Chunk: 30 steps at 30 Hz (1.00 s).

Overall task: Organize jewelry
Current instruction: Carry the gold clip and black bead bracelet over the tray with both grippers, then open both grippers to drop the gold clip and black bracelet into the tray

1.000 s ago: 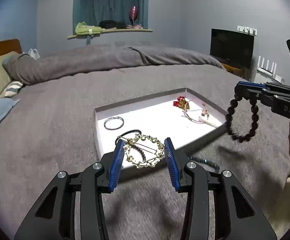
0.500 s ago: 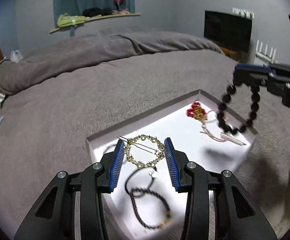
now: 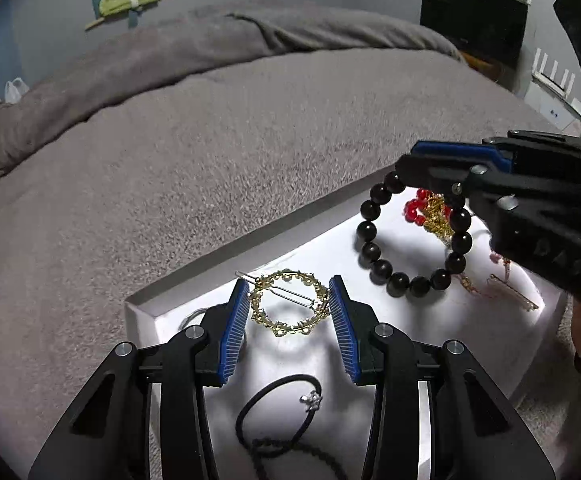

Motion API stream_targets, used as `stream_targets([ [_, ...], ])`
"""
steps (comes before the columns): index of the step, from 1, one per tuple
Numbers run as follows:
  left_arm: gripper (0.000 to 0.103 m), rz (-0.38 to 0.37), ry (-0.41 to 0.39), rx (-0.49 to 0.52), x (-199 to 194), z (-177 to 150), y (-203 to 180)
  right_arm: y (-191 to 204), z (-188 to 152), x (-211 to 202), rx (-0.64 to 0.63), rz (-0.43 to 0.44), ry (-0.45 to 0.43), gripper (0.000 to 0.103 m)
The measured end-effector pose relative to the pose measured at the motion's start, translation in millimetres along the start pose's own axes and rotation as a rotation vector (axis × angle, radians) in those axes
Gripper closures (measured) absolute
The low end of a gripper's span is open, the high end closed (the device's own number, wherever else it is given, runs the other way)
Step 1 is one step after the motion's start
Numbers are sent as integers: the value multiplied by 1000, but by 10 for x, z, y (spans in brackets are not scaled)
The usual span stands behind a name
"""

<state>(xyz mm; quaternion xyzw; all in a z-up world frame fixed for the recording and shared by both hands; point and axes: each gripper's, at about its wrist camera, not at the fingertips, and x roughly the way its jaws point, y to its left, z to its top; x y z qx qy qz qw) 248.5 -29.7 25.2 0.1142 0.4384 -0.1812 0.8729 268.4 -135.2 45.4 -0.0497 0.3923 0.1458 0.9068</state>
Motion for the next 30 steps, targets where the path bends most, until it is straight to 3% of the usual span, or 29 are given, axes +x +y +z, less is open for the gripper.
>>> stream_targets([
  [6,60,11,57,8,193,-7,-32,-97,-32,195,4,-50,79,88],
  [14,60,41,92,16,324,8,-15,-148,-49,371,78,56,135,88],
  [19,58,36,92,8,337,-3,4,-118,-67,366,77,57,145,87],
  [22,52,43,83,4,315,-16,10,-112,-73,299,77,55,128,70],
  [27,48,52,25,-10,110,-33,-6,-152,-95,107,92,48,95,68],
  [30,45,57,15,-31,-29,-71,17,-185,-156,-115,98,29,66,51],
])
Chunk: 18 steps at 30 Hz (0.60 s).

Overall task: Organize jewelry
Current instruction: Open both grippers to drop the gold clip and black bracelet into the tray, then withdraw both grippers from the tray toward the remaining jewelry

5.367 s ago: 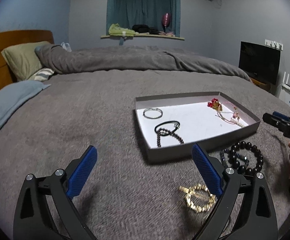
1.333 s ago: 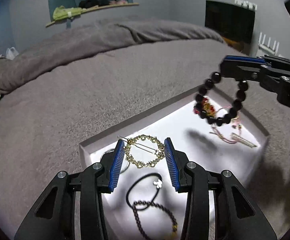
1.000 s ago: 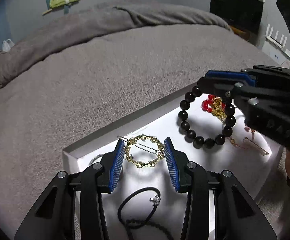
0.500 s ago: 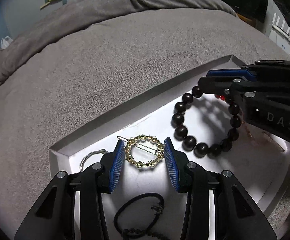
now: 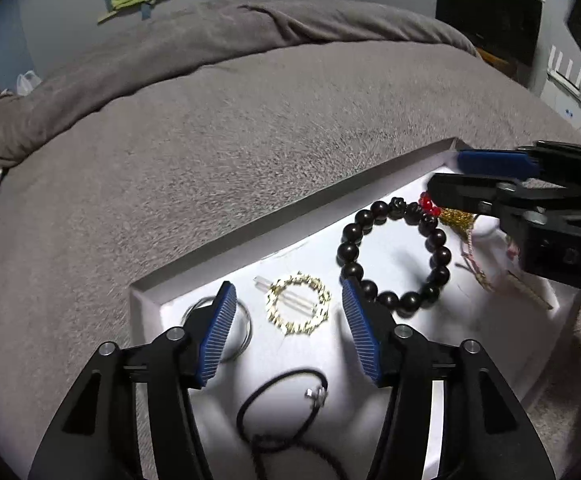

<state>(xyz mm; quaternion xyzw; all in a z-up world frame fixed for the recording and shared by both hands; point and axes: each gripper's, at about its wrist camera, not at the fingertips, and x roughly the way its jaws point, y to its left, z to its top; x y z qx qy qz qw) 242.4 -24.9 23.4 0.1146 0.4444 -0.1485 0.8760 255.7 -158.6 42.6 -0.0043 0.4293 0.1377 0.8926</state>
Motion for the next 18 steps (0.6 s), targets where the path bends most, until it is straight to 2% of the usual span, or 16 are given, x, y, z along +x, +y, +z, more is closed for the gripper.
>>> stream_targets([
  [1,44,-4,-10,-10,-89,-35,12,1,-23,-81,1,-9,-14,45],
  [3,32,5,-43,-31,-249,-110,33,-18,-90,-244,6,-11,-39,40],
  [5,22,17,-81,-63,-395,-176,37,-46,-195,-485,21,-1,-78,26],
  [6,20,9,-102,-92,-492,-234,48,-52,-235,-572,23,2,-94,23],
  [9,13,10,-135,-147,-672,-347,54,-36,-421,-946,7,-28,-169,5],
  [14,9,9,-188,-211,-983,-565,-28,7,-748,-1421,-23,-114,-287,5],
  [18,8,74,-235,-207,-1163,-685,-122,14,-985,-1672,-14,-180,-366,5],
])
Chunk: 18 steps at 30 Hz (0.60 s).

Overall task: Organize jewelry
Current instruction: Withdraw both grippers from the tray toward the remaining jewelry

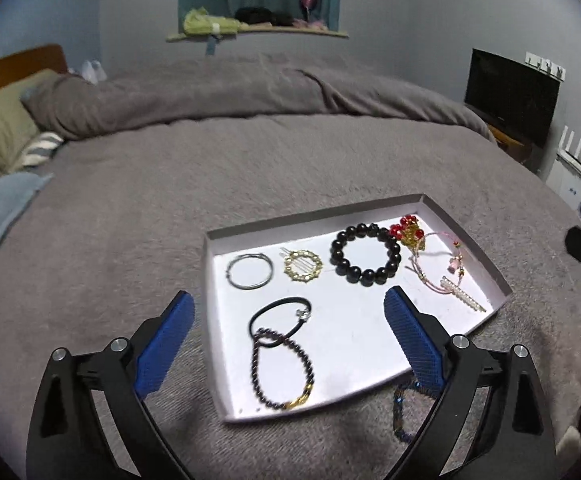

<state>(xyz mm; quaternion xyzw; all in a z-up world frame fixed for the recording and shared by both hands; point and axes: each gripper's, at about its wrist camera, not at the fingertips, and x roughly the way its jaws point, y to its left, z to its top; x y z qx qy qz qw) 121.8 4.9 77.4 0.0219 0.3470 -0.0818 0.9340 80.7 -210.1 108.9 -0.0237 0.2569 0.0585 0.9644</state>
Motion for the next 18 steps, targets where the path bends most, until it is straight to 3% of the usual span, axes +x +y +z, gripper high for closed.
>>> stream_targets([
  [8,7,17,-57,6,-286,-261,-54,-38,-374,-162,82,-6,-80,5],
  [15,7,26,-66,-7,-434,-757,-5,-36,-751,106,135,-3,-18,5],
  [18,7,-24,-58,0,-535,-1021,10,95,-836,191,77,63,25,5],
])
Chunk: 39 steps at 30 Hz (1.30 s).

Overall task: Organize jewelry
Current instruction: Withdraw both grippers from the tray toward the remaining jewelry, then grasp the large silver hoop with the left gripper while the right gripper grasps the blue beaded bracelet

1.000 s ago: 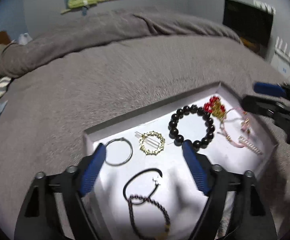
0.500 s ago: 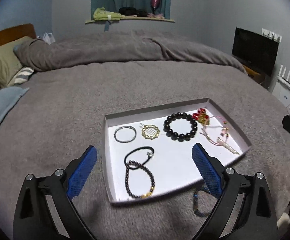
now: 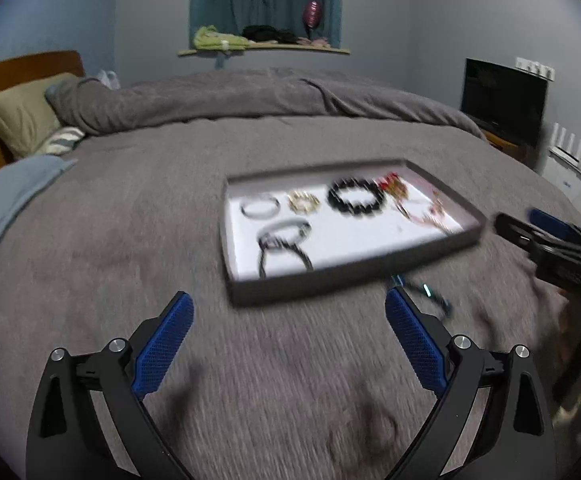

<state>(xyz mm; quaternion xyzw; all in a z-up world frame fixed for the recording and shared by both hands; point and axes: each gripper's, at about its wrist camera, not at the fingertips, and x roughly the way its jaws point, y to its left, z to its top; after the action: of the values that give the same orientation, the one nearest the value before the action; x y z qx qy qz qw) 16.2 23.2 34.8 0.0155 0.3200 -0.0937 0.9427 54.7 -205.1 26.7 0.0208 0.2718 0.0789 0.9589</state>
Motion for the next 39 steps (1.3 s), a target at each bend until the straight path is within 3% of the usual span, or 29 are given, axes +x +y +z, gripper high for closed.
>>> stream_targets([
  [5,7,-23,27,72,-122,-275,-68,194,-105,106,-41,103,68,5],
  [12,11,-15,44,196,-179,-540,-241,296,-168,160,-49,128,112,8],
  [13,13,-26,51,197,-179,-567,-239,305,-178,169,-45,132,121,11],
  [14,29,-42,62,192,-170,-587,-230,304,-186,176,-44,135,127,14],
  [15,55,-52,78,190,-152,-602,-225,308,-193,187,-42,139,136,16],
  [16,64,-62,111,188,-102,-622,-214,322,-206,205,-43,150,149,19],
  [18,67,-63,128,187,-56,-640,-194,354,-221,232,-50,166,167,27],
  [23,75,-71,130,187,-52,-658,-193,468,-260,305,-74,208,218,62],
  [26,83,-72,136,212,-40,-681,-237,539,-268,341,-92,224,241,70],
  [32,96,-74,151,255,1,-735,-301,637,-298,504,-116,222,310,77],
  [34,98,-79,154,249,12,-731,-286,627,-297,529,-108,234,321,95],
  [39,98,-87,142,232,-15,-720,-265,540,-277,471,-66,260,298,96],
])
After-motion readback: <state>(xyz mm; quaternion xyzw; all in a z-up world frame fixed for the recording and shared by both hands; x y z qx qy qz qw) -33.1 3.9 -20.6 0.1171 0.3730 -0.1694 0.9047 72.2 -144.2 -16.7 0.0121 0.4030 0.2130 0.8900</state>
